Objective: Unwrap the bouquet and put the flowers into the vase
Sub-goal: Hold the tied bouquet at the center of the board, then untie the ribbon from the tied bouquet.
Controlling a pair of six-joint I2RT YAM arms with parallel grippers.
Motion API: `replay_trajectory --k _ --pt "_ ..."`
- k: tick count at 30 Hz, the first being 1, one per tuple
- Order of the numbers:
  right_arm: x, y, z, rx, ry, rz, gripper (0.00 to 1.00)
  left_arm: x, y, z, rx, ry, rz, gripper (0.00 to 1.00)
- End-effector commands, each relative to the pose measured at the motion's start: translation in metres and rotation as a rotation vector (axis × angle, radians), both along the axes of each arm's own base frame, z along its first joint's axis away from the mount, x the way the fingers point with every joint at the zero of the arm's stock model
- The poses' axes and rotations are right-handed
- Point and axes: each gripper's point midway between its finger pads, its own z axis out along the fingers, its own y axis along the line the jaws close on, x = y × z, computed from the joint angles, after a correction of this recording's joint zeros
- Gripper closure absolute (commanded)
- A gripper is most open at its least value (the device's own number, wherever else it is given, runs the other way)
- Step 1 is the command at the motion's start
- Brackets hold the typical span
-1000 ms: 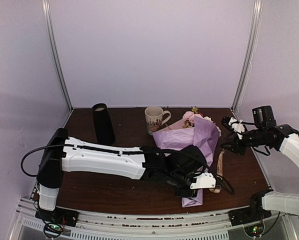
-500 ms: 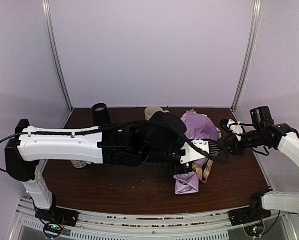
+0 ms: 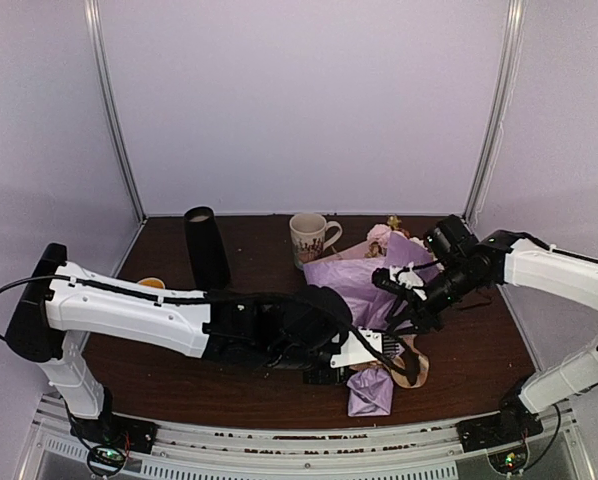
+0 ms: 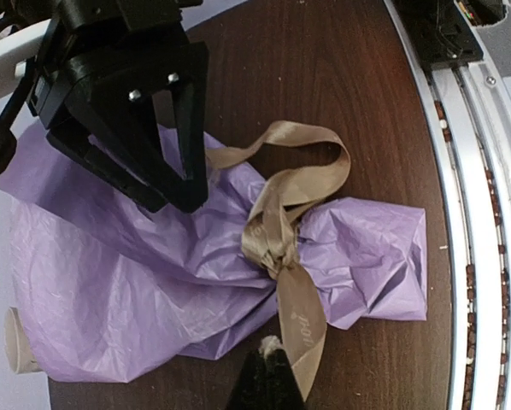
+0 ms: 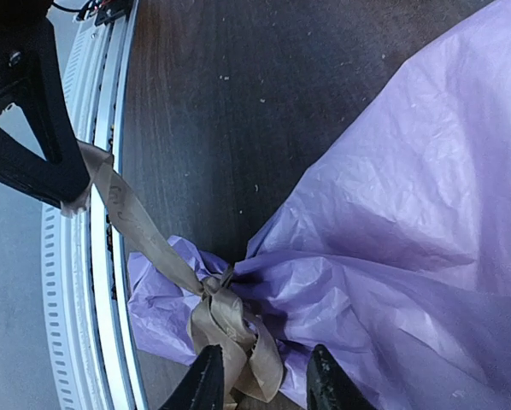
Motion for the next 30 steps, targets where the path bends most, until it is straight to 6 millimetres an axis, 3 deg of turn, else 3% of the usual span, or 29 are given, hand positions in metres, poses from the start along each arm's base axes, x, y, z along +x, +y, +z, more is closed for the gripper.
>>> replay_trajectory --k 1,5,9,13,20,30 --pt "0.002 0.015 -0.033 -0.099 0.030 0.007 0.67 -0.004 0.003 -0.009 -0.081 0.078 0.048 1.00" --pt "0.018 0.018 -0.058 -0.203 0.007 -0.072 0.68 -0.010 0.009 -0.032 -0.059 0.131 0.057 1.00" --pt "0.035 0.009 -0.080 -0.310 -0.013 -0.150 0.68 -0.014 0.013 -0.024 -0.076 0.144 0.062 1.00" --pt "0.041 0.002 -0.094 -0.371 -0.013 -0.179 0.68 -0.016 0.021 0.015 -0.122 0.102 0.067 1.00" --pt "0.041 -0.010 -0.120 -0.465 0.008 -0.188 0.67 -0.015 0.035 0.102 -0.265 0.018 0.074 1.00" --pt "0.041 -0.013 -0.124 -0.486 0.014 -0.193 0.66 -0.026 0.058 0.187 -0.416 -0.060 0.073 1.00"
